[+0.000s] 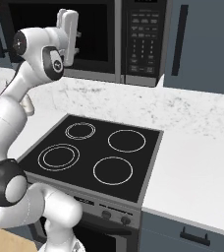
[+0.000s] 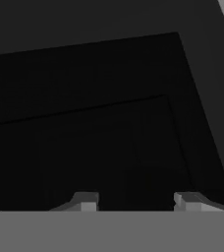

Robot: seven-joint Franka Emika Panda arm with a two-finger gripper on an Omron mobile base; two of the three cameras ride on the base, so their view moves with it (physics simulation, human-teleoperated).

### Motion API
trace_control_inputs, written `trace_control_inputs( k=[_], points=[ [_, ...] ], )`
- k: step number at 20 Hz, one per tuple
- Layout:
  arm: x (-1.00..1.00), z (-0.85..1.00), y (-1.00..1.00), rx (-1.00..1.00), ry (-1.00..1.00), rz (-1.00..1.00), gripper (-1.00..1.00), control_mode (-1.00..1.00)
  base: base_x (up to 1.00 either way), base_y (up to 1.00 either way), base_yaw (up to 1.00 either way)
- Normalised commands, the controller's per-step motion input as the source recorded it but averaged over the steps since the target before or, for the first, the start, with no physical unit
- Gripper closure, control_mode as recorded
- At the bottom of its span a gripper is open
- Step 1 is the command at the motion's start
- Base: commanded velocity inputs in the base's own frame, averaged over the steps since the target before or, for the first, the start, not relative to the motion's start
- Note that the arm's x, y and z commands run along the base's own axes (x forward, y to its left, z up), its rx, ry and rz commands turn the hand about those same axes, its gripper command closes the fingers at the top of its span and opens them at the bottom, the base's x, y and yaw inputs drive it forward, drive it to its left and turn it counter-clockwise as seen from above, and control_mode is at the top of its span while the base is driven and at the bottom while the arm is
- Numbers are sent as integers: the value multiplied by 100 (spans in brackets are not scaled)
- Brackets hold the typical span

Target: Pick the sweet potato from the sink and place it in the bowl. Then pick the bowl and place it in the microwave. Then close the microwave door and press the start button.

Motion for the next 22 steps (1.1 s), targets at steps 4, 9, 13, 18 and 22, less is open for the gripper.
trace_control_inputs(
  k=[4, 9, 13, 18, 22],
  points=[
    [-58, -7, -39, 5, 4, 0, -100, -100, 0, 0, 0],
    [-98, 19, -47, 9, 0, 0, -100, -100, 0, 0, 0],
    [-72, 4, -6, 1, 0, 0, -100, -100, 0, 0, 0],
    [-54, 0, 0, -1, 0, 0, -100, -100, 0, 0, 0],
    [-38, 0, 6, -1, -6, 0, -100, -100, 0, 0, 0]
  ],
)
